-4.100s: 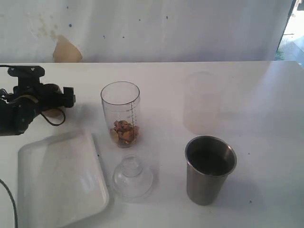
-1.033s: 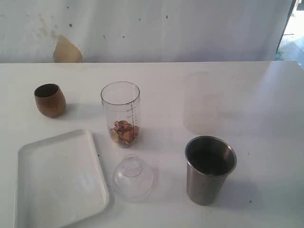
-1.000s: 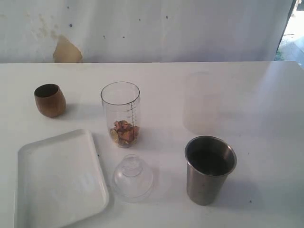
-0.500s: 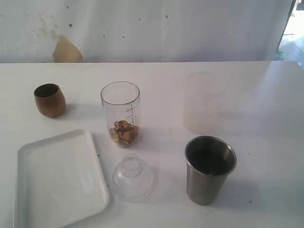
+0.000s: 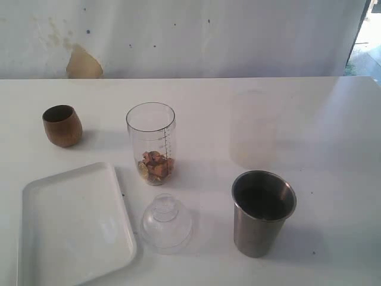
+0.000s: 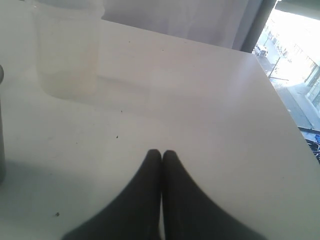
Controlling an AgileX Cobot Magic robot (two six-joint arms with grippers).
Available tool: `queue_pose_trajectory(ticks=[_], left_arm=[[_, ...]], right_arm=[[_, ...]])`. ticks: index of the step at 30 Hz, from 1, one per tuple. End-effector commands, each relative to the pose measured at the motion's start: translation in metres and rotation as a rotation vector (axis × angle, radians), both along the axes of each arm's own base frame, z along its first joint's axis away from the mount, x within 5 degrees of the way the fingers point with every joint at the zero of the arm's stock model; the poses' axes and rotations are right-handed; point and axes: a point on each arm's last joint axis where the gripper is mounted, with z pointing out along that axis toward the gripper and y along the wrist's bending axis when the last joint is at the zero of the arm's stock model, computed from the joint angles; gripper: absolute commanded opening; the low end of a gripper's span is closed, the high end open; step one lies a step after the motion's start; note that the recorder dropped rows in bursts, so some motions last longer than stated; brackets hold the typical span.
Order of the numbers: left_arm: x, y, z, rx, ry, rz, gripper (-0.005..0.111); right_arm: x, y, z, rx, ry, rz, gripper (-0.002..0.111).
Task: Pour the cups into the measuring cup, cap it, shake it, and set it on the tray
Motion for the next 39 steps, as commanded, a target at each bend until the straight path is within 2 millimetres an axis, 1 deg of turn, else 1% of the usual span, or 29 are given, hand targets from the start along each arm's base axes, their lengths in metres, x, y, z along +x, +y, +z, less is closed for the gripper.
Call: queue_pose_trajectory(ticks=[1, 11, 12, 15, 17, 19, 21, 23, 24, 25, 26, 27, 29, 30, 31, 32, 33, 34, 35, 36, 38, 39], left_arm=[[0.000, 0.000, -0.001, 0.003, -0.005, 0.002, 0.001], [0.000, 0.000, -0.001, 0.003, -0.005, 0.002, 0.001], [0.000, 0.000, -0.001, 0.003, -0.005, 0.002, 0.001], [0.000, 0.000, -0.001, 0.003, -0.005, 0.002, 0.001], [0.000, 0.000, -0.001, 0.003, -0.005, 0.002, 0.001], [0.000, 0.000, -0.001, 0.003, -0.005, 0.002, 0.001], [0.000, 0.000, -0.001, 0.003, -0.005, 0.002, 0.001], [0.000, 0.000, -0.001, 0.003, -0.005, 0.002, 0.001], [0.000, 0.000, -0.001, 0.003, -0.005, 0.002, 0.001], [0.000, 0.000, -0.001, 0.003, -0.005, 0.002, 0.001], [0.000, 0.000, -0.001, 0.003, -0.005, 0.002, 0.001], [0.000, 0.000, -0.001, 0.003, -0.005, 0.002, 0.001], [0.000, 0.000, -0.001, 0.003, -0.005, 0.002, 0.001], [0.000, 0.000, -0.001, 0.003, -0.005, 0.002, 0.001], [0.000, 0.000, -0.001, 0.003, -0.005, 0.002, 0.001], [0.000, 0.000, -0.001, 0.003, -0.005, 0.002, 0.001], [0.000, 0.000, -0.001, 0.003, -0.005, 0.002, 0.001], [0.000, 0.000, -0.001, 0.003, -0.005, 0.002, 0.001], [0.000, 0.000, -0.001, 0.003, -0.005, 0.002, 0.001], [0.000, 0.000, -0.001, 0.003, -0.005, 0.002, 0.001], [0.000, 0.000, -0.001, 0.003, -0.005, 0.002, 0.001], [0.000, 0.000, -0.001, 0.003, -0.005, 0.002, 0.001]], right_arm=[[0.000, 0.000, 0.001, -0.002, -0.009, -0.003, 0.000], [0.000, 0.000, 0.001, -0.002, -0.009, -0.003, 0.000], [0.000, -0.001, 0.003, -0.060, -0.019, 0.004, 0.000], [0.002, -0.002, 0.012, -0.240, -0.100, 0.029, 0.000], [0.003, 0.001, 0.022, -0.260, -0.217, 0.045, 0.000], [0.002, 0.005, 0.036, -0.240, -0.378, 0.066, 0.000], [0.000, 0.008, 0.049, -0.176, -0.532, 0.089, 0.000], [-0.004, 0.011, 0.058, -0.116, -0.645, 0.113, 0.000], [-0.007, 0.013, 0.066, -0.043, -0.736, 0.136, 0.000], [-0.009, 0.013, 0.068, -0.001, -0.771, 0.149, 0.000], [-0.011, 0.014, 0.072, 0.081, -0.824, 0.176, 0.000], [-0.013, 0.015, 0.075, 0.203, -0.858, 0.208, 0.000], [-0.013, 0.016, 0.075, 0.385, -0.850, 0.242, 0.000], [-0.012, 0.016, 0.074, 0.458, -0.826, 0.250, 0.000], [-0.010, 0.016, 0.071, 0.452, -0.794, 0.247, 0.001], [-0.009, 0.018, 0.068, 0.393, -0.754, 0.253, 0.005], [-0.007, 0.021, 0.065, 0.323, -0.714, 0.267, 0.012], [-0.007, 0.024, 0.062, 0.256, -0.682, 0.286, 0.021], [-0.007, 0.027, 0.061, 0.269, -0.669, 0.321, 0.035], [-0.006, 0.030, 0.062, 0.288, -0.661, 0.361, 0.051], [-0.003, 0.032, 0.061, 0.307, -0.638, 0.389, 0.078], [-0.001, 0.032, 0.061, 0.329, -0.619, 0.389, 0.088]])
